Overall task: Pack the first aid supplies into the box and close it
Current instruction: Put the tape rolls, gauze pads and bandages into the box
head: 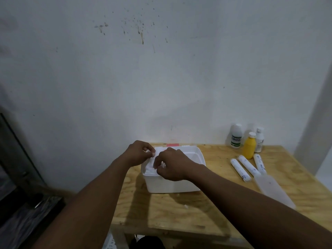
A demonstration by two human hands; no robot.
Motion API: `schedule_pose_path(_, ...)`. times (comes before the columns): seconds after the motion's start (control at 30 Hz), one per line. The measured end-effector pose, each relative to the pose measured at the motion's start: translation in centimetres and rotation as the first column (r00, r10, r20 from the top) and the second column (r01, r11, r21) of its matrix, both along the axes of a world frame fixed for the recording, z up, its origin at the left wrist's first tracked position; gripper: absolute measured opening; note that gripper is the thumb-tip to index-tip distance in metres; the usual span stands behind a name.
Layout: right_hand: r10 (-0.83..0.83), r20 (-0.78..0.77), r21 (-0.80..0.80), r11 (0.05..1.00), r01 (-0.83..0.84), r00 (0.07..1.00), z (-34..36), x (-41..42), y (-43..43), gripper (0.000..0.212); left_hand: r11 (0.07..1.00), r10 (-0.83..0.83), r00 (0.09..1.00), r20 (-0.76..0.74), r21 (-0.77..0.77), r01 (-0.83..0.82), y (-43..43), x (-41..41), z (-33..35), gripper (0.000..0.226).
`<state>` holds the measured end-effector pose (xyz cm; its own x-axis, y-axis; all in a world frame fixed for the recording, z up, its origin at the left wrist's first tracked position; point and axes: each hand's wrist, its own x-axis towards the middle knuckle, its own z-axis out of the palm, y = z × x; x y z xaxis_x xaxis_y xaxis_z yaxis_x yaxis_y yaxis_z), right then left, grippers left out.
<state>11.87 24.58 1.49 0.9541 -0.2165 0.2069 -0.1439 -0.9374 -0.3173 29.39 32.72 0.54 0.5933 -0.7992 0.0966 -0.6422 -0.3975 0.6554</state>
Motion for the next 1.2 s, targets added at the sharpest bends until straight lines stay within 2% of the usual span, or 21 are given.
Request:
schedule_pose_path(0.2,-0.011,0.038,-0.015,1.000,0.012,0.999,0.0,-0.4,0.1,0.027,0.993,0.042,0.985,-0.166,-0.103,-0.059,0.6,-0.3,-0.4,0.014)
schedule_pose_path(0.33,-0.013,0.005,-0.021,1.000,0.013,1.000,-0.1,-0.5,0.0,0.027,0.985,0.077,0.983,-0.164,-0.142,-0.101,0.6,-1.6,-2.1,0.017)
schedule_pose_path(0.4,-0.031,0.050,0.001,1.000,0.031,0.998,0.3,-0.8,-0.4,0.026,0.973,0.110,0.973,-0.202,-0.178,-0.147,0.3,-2.0,-2.9,0.017)
schedule_pose_path(0.47,-0.090,0.140,0.065,0.995,0.081,0.986,1.1,-1.6,-1.3,0.024,0.958,0.134,0.954,-0.269,-0.209,-0.194,0.2,-2.3,-3.2,0.015)
schedule_pose_path(0.57,-0.291,0.190,0.111,0.955,0.274,0.938,2.1,-4.0,-5.0,0.021,0.948,0.166,0.940,-0.299,-0.216,-0.235,-0.2,-2.8,-3.4,0.013)
schedule_pose_path(0.67,-0.562,-0.015,0.066,0.825,0.561,0.827,2.3,-8.6,-10.5,0.020,0.939,0.172,0.938,-0.302,-0.238,-0.249,-0.8,-3.4,-3.5,0.013)
schedule_pose_path(0.73,-0.703,-0.218,0.025,0.689,0.724,0.677,1.7,-12.6,-13.2,0.030,0.935,0.174,0.936,-0.306,-0.247,-0.255,-1.2,-3.5,-3.6,0.014)
schedule_pose_path(0.77,-0.746,-0.306,-0.001,0.621,0.784,0.591,1.3,-14.3,-14.2,0.039,0.935,0.175,0.936,-0.306,-0.246,-0.255,-1.3,-3.6,-3.5,0.013)
schedule_pose_path(0.83,-0.769,-0.424,-0.072,0.555,0.829,0.478,1.1,-17.1,-15.0,0.052,0.938,0.175,0.935,-0.308,-0.236,-0.253,-1.3,-3.6,-3.4,0.012)
schedule_pose_path(0.93,-0.709,-0.602,-0.117,0.533,0.838,0.367,1.9,-19.2,-13.7,0.066,0.941,0.181,0.939,-0.291,-0.226,-0.251,-1.3,-3.5,-3.3,0.011)
schedule_pose_path(1.03,-0.603,-0.741,-0.111,0.542,0.833,0.294,2.8,-19.5,-12.2,0.071,0.943,0.194,0.946,-0.261,-0.214,-0.253,-1.2,-3.5,-3.4,0.012)
schedule_pose_path(1.2,-0.613,-0.740,-0.092,0.499,0.861,0.276,1.6,-18.9,-12.4,0.077,0.955,0.202,0.962,-0.183,-0.182,-0.235,-1.0,-3.7,-3.0,0.013)
